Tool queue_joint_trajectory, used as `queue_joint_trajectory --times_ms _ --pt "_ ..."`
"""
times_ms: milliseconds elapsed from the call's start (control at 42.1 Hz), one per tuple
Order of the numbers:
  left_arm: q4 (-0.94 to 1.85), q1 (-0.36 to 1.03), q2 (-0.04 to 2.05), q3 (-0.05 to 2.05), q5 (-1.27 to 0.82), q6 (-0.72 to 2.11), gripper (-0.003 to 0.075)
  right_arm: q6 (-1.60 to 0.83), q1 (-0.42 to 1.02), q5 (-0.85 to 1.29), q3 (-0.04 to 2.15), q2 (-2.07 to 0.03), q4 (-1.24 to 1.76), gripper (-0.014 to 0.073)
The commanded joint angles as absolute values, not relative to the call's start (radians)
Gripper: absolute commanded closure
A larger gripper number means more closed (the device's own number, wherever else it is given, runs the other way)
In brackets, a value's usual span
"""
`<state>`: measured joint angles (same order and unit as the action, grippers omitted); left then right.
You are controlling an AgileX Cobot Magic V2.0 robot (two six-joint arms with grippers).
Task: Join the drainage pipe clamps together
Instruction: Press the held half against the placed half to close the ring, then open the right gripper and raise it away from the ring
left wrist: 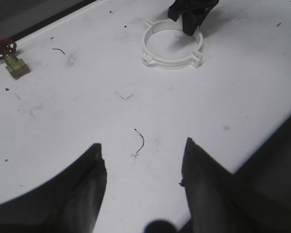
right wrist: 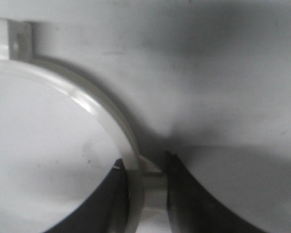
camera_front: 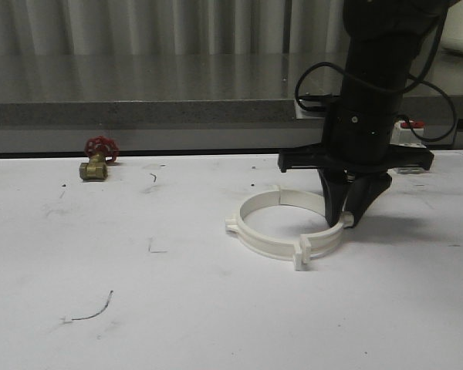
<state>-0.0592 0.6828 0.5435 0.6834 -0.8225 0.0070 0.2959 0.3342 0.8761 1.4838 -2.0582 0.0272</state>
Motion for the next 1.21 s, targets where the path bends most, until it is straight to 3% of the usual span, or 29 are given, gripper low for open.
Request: queue_joint_trajectory --times_ms 0,427,736,1187 --pt "-0.054 0.682 0.546 0.709 -0.759 0.009 0.0365 0.294 0.337 0.847 1.501 -2.017 0.038 0.042" --pt "-0.054 0.682 0.546 0.709 -0.759 0.009 0.0365 0.294 0.337 0.845 1.501 -2.016 0.04 0.0416" --pt "-0.054 0.682 0.546 0.709 -0.759 0.009 0.0365 0.294 0.337 0.84 1.501 -2.016 0.041 0.0284" --pt "-0.054 0.682 0.546 0.709 -0.759 0.009 0.0365 0.294 0.336 0.85 1.503 -1.94 0.0 0.0284"
